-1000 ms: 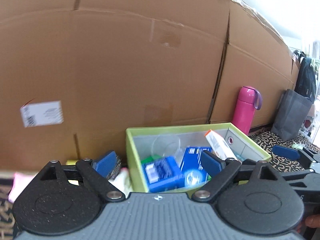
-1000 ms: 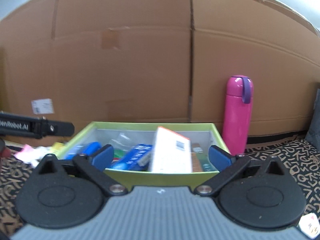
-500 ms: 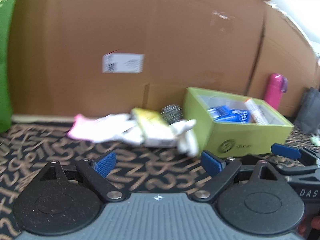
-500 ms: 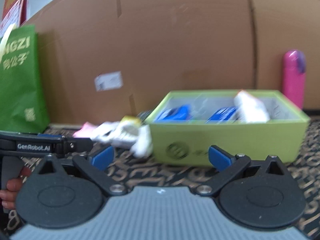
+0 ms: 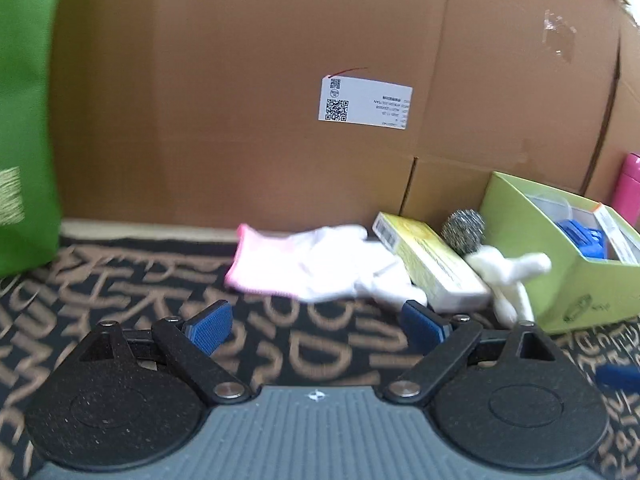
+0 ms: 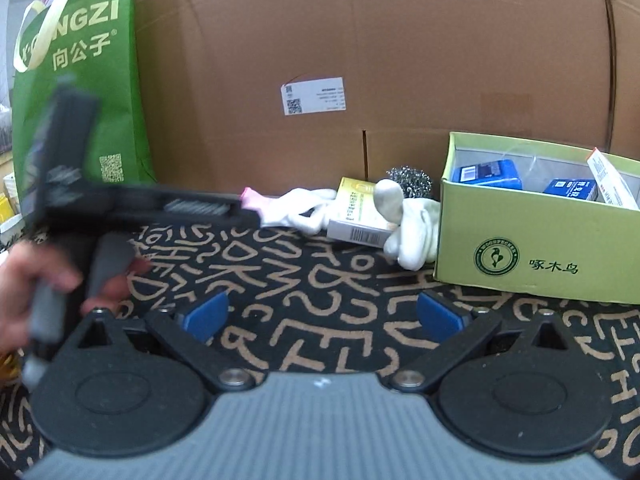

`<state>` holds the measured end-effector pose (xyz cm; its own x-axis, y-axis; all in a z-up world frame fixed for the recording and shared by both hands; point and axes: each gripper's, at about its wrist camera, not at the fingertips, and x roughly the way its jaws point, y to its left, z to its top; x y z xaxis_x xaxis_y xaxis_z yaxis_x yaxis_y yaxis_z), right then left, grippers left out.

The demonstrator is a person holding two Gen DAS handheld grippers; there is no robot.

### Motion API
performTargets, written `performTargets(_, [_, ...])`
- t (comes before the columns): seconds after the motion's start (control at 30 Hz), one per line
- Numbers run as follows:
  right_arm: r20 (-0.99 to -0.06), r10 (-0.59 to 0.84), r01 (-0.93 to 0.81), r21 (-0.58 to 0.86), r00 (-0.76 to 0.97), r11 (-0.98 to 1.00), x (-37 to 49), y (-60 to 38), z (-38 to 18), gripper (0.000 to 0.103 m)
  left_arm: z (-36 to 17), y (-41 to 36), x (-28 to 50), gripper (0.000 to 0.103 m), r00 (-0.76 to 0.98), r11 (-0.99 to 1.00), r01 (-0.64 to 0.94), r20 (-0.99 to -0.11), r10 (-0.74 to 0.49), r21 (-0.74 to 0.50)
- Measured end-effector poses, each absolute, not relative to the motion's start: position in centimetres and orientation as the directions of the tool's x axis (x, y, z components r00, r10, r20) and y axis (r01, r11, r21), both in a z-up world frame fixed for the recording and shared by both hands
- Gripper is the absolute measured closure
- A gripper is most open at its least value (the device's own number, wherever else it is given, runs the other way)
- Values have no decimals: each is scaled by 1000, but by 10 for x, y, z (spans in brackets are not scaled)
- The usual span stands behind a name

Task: Organize objects
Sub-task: 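Grasp one white glove with the left tool while the right tool grasps the other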

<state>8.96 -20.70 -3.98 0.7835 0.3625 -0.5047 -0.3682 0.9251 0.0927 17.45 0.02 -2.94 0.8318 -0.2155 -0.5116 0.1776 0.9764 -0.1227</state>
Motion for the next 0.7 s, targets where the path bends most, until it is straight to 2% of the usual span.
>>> performTargets(0.13, [-518, 349, -360, 83, 781, 929, 91, -206, -40, 0, -38, -17, 214, 8, 818, 975, 192, -531, -222, -112])
performTargets(0.2, [-515, 339, -356, 71, 787, 932, 92, -206, -40, 0, -44, -26, 229, 12, 804, 974, 206, -551, -223, -94])
performTargets(0.23, [-513, 331, -349, 64, 792, 935, 93, -205, -39, 0, -47, -29, 236, 26, 801, 973, 216, -557, -222, -77])
performTargets(0.27, [-508, 322, -340, 60, 799, 938, 95, -205, -39, 0, -48, -32, 239, 45, 804, 974, 222, -555, -211, -48])
performTargets(0.3, [-503, 314, -330, 60, 805, 942, 98, -206, -38, 0, -47, -33, 240, 57, 807, 973, 229, -554, -203, -23])
performTargets(0.33, [-501, 303, -316, 61, 811, 947, 102, -207, -39, 3, -46, -31, 240, 83, 802, 969, 248, -556, -217, -20])
performTargets(0.37, [-500, 289, -298, 63, 817, 952, 109, -208, -39, 5, -45, -28, 238, 92, 797, 967, 254, -559, -227, -29])
performTargets(0.43, [-500, 266, -267, 70, 824, 961, 122, -211, -42, 19, -44, -15, 229, 93, 784, 963, 257, -565, -257, -82])
performTargets(0.6, [-537, 249, -195, 156, 806, 968, 163, -222, -53, 39, -35, 10, 180, 94, 753, 948, 294, -581, -309, -123])
performTargets(0.7, [-548, 257, -165, 213, 796, 963, 175, -226, -56, 42, -31, 22, 142, 94, 735, 936, 322, -587, -340, -139])
